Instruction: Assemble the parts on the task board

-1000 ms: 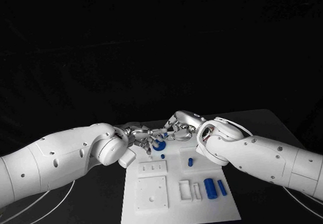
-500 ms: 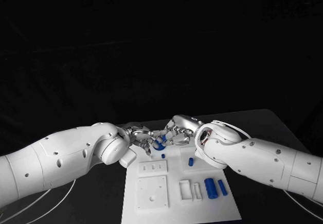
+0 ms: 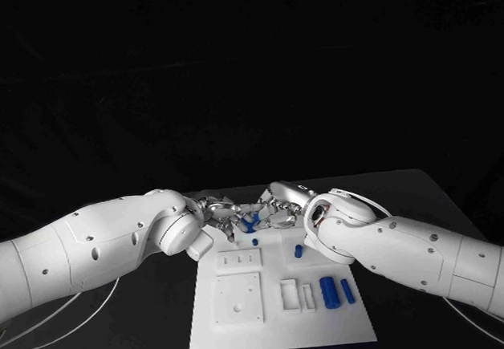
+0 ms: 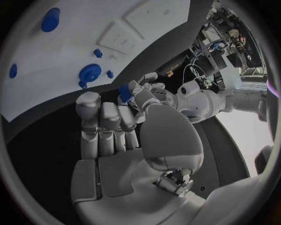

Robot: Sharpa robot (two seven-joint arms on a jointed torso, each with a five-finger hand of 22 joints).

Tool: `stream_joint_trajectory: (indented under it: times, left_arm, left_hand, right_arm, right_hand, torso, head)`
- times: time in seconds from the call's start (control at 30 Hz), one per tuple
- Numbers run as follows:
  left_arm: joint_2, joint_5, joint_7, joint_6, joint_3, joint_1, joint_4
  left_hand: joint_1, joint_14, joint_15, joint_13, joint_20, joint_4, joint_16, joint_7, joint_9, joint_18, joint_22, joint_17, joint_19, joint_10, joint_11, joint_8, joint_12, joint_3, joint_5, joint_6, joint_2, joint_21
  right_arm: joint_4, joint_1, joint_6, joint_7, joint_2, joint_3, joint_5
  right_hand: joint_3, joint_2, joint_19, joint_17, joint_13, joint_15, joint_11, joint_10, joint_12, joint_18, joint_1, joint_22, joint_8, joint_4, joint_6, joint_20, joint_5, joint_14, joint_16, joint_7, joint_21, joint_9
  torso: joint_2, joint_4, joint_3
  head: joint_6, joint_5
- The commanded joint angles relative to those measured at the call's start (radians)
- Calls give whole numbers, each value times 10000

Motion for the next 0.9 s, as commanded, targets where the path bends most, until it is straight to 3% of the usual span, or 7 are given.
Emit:
stream_joint_trajectory:
  times: [0.03,0.63,0.9]
  left_arm:
    - [42,-232,-307,342,1,15,-23]
    - [97,-294,-582,714,-2,14,-77]
    - [118,-264,-541,713,-1,15,-93]
  left_hand:
    - [-8,-90,-6,-13,9,30,23,54,-25,85,21,-24,-61,-81,30,-45,-25,-24,-45,-44,-70,-68]
    - [-11,-93,-9,-30,7,-6,35,47,-60,83,94,-42,-39,-87,27,-39,-10,-66,-64,-12,7,-143]
    - [11,-91,-11,-49,1,-23,22,54,-79,76,130,-55,-22,-87,30,-44,-24,-100,-72,-36,137,-188]
  right_arm:
    - [7,-11,84,6,24,-3,-50]
    - [-36,-38,148,37,150,-12,29]
    - [-61,-41,251,70,200,-92,83]
  right_hand:
    - [32,11,561,1,243,-35,-35,12,-35,202,-1,604,36,43,79,-8,54,38,-34,-7,46,13]
    - [19,35,562,11,251,-35,-40,16,-34,208,-22,593,36,54,86,-5,77,43,-50,-12,71,14]
    - [4,47,561,11,254,-35,-41,13,-34,209,-24,589,34,55,74,-6,86,42,-57,-11,78,13]
  torso:
    - [1,-8,-12]
    - [9,2,-8]
    - [10,11,-18]
  head:
    - [1,8]
    - [-17,6]
    - [-35,17]
